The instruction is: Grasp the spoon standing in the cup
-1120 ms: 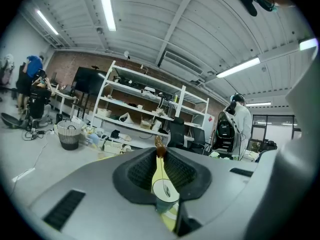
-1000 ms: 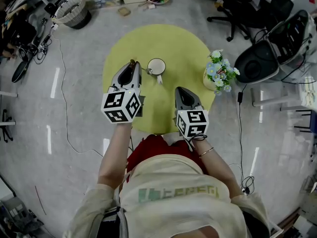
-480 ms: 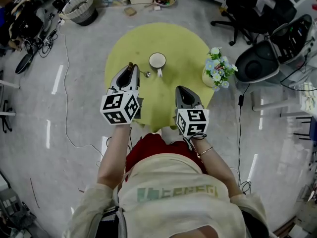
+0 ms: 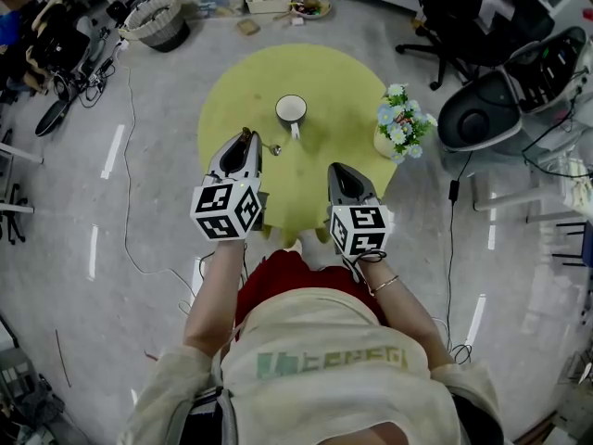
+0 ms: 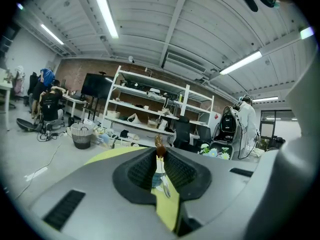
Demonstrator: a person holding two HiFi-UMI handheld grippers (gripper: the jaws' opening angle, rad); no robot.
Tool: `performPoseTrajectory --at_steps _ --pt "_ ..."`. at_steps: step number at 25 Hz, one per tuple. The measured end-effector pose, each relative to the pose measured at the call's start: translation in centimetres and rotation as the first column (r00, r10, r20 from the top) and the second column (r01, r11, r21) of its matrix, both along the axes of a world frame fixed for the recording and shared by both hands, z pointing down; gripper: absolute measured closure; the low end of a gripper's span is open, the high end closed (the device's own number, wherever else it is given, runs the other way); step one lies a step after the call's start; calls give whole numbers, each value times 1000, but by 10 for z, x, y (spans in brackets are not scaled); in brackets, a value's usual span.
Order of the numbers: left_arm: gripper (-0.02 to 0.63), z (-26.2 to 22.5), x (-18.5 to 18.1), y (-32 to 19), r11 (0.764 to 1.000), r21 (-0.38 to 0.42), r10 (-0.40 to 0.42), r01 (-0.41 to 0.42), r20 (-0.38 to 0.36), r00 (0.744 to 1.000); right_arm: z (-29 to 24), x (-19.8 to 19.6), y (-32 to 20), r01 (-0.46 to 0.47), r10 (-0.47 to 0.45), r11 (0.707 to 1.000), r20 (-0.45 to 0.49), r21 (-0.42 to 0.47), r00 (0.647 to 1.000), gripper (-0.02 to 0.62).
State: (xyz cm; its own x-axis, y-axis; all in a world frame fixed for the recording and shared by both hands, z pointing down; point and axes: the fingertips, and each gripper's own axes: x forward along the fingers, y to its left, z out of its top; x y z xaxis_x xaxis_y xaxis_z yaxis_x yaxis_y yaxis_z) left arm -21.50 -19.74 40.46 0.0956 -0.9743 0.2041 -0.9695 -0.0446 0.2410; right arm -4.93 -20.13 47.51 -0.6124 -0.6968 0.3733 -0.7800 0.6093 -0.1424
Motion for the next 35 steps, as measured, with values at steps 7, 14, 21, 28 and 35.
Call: performPoseTrajectory --at_steps 7,14,21,28,35 --pt "549 9 26 22 1000 -20 -9 9 0 1000 1 20 14 15 -15 1000 9 3 1000 557" --pt "549 25 54 43 999 -51 -19 19 0 1000 7 41 26 38 -38 999 10 -2 999 558" --pt "549 37 74 65 997 -75 -30 29 -10 1000 9 58 41 56 -56 998 7 4 998 558" --pt "549 43 91 88 995 -94 -41 40 -15 999 7 76 58 60 -60 998 8 4 998 558" --pt "549 48 104 109 992 -114 -50 48 -15 999 6 90 75 66 -66 998 11 3 998 558"
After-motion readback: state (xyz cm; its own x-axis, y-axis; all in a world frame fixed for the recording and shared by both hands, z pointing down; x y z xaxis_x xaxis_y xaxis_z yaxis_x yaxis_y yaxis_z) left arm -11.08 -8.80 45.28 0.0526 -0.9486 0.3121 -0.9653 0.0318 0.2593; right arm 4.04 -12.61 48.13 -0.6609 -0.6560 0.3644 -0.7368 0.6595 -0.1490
